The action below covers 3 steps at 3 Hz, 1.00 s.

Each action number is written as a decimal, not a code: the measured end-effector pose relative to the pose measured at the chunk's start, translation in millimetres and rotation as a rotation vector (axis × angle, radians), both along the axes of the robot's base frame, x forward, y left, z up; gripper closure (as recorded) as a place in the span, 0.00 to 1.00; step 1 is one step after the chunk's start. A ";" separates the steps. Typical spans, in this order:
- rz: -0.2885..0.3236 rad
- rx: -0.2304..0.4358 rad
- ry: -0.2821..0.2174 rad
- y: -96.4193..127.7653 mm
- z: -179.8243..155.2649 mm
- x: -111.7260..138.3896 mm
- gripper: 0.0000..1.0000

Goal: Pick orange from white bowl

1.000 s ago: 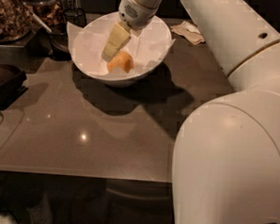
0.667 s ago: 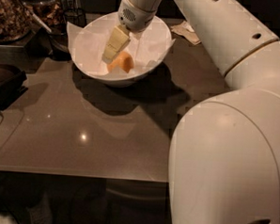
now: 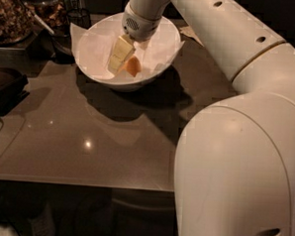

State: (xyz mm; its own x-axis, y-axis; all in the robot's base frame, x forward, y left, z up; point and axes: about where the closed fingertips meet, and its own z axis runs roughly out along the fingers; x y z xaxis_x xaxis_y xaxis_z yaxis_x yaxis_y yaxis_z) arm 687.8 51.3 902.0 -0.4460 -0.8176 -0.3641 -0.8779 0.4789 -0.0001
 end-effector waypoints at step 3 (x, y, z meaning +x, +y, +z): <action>0.006 -0.007 0.050 4.8 -24.5 4.7 0.20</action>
Offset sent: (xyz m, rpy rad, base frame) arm 0.0024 -0.0010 -0.0193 -0.0132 0.0543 0.0125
